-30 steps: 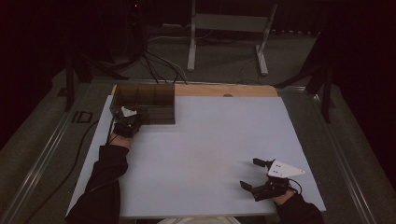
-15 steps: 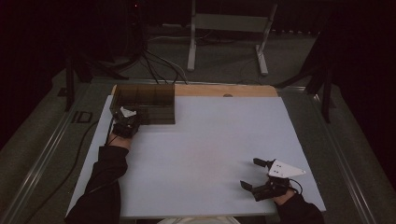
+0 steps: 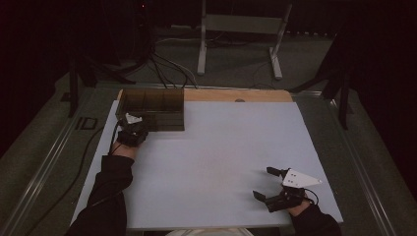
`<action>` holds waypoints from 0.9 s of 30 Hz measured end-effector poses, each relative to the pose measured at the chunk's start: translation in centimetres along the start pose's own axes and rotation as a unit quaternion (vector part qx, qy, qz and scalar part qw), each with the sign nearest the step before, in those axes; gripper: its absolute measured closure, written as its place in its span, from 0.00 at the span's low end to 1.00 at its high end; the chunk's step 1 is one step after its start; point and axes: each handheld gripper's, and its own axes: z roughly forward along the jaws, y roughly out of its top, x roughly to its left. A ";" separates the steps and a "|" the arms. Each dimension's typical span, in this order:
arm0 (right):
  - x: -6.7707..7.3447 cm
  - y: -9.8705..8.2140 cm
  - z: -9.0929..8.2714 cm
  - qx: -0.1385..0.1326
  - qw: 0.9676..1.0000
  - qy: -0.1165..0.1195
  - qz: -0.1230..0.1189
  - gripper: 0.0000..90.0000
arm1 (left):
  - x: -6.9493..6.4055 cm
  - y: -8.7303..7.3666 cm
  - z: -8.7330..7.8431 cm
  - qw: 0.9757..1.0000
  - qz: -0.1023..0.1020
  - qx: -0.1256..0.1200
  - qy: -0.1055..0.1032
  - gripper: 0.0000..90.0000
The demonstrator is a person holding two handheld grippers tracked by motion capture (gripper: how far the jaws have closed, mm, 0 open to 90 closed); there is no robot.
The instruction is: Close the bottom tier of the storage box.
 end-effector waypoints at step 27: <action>-0.1 -0.1 0.1 0.001 1.000 0.001 -0.001 0.00 | -1.7 1.0 0.0 0.994 0.010 0.013 -0.105 0.01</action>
